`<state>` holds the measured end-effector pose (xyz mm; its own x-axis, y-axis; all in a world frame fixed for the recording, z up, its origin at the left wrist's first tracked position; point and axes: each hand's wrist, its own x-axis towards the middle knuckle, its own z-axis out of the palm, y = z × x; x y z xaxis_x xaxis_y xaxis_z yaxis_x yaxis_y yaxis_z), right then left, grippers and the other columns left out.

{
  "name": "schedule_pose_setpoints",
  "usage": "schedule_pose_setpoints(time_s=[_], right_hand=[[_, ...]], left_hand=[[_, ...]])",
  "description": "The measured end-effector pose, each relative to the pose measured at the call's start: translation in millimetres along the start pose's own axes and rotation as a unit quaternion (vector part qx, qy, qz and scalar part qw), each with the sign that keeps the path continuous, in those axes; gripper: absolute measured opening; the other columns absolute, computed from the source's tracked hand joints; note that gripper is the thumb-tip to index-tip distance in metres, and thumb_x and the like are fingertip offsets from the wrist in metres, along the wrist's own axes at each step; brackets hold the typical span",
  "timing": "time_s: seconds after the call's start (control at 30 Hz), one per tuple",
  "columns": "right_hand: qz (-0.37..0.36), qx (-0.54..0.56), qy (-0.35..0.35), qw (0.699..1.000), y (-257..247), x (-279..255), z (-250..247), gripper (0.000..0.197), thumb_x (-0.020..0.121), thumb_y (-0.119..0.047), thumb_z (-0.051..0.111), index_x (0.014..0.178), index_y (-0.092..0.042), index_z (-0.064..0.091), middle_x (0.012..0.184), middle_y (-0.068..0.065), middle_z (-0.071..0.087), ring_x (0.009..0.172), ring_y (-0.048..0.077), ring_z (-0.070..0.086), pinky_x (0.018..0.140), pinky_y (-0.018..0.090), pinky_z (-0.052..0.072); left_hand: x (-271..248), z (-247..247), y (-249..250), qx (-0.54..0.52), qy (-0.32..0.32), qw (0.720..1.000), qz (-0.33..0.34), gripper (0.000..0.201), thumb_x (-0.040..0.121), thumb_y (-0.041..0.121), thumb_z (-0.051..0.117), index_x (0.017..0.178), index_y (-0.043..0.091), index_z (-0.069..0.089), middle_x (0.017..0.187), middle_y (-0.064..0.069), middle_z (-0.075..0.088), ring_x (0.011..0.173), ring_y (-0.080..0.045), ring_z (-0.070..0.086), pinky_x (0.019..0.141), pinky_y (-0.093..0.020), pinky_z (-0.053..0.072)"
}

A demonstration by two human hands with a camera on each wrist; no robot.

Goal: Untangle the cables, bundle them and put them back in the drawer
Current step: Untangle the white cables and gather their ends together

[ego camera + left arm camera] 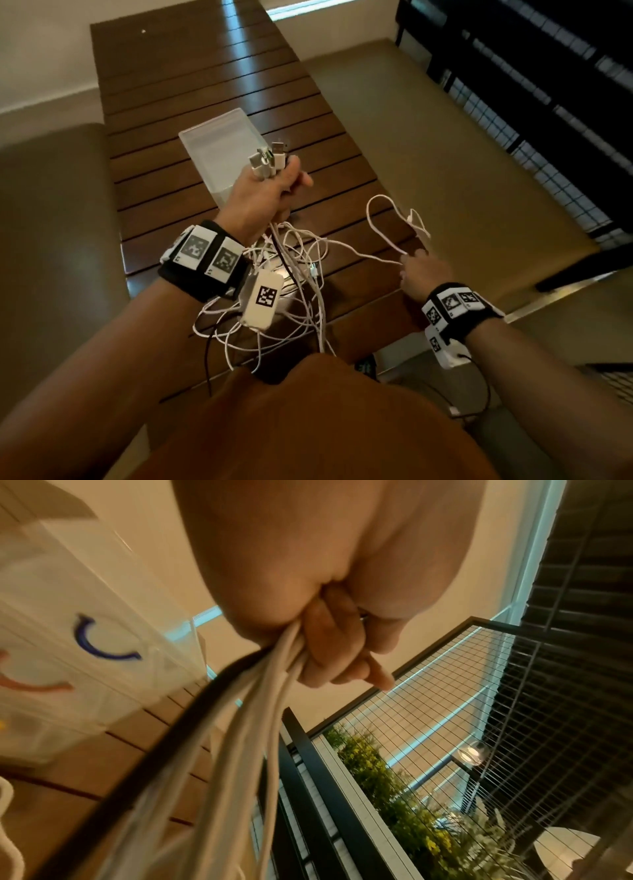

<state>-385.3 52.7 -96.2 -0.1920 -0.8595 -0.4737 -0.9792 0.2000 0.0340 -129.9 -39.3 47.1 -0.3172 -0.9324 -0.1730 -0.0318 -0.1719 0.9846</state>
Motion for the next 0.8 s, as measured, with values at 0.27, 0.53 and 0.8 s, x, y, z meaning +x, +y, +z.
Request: schedule_pose_setpoints(time_s=[0.27, 0.53, 0.8], right_hand=[[0.166, 0.096, -0.027, 0.981, 78.7, -18.5, 16.6, 0.019, 0.090, -0.023, 0.047, 0.072, -0.019, 0.047, 0.093, 0.013, 0.065, 0.083, 0.031, 0.061, 0.075, 0.037, 0.050], [0.105, 0.190, -0.169, 0.961, 107.7, -59.5, 51.6, 0.043, 0.096, -0.011, 0.051, 0.139, -0.013, 0.047, 0.141, 0.011, 0.050, 0.125, 0.027, 0.050, 0.097, 0.030, 0.039], [-0.123, 0.603, -0.018, 0.788, 53.6, -84.5, -43.6, 0.038, 0.089, -0.010, 0.059, 0.123, -0.024, 0.055, 0.132, -0.001, 0.056, 0.111, 0.003, 0.055, 0.092, 0.017, 0.048]], left_hand=[[21.8, 67.4, 9.7, -0.023, -0.145, 0.989, -0.008, 0.035, 0.103, 0.026, 0.041, 0.082, 0.009, 0.063, 0.055, 0.009, 0.047, 0.037, -0.002, 0.024, 0.036, -0.017, 0.019], [17.6, 119.8, 4.8, -0.007, -0.230, 0.973, -0.006, 0.033, 0.102, 0.024, 0.042, 0.077, 0.007, 0.056, 0.059, 0.008, 0.057, 0.043, -0.003, 0.038, 0.043, -0.018, 0.034], [1.0, 162.8, -8.9, -0.005, -0.287, 0.957, -0.037, 0.036, 0.102, 0.031, 0.038, 0.078, 0.008, 0.053, 0.055, 0.004, 0.058, 0.063, -0.021, 0.058, 0.064, -0.030, 0.052]])
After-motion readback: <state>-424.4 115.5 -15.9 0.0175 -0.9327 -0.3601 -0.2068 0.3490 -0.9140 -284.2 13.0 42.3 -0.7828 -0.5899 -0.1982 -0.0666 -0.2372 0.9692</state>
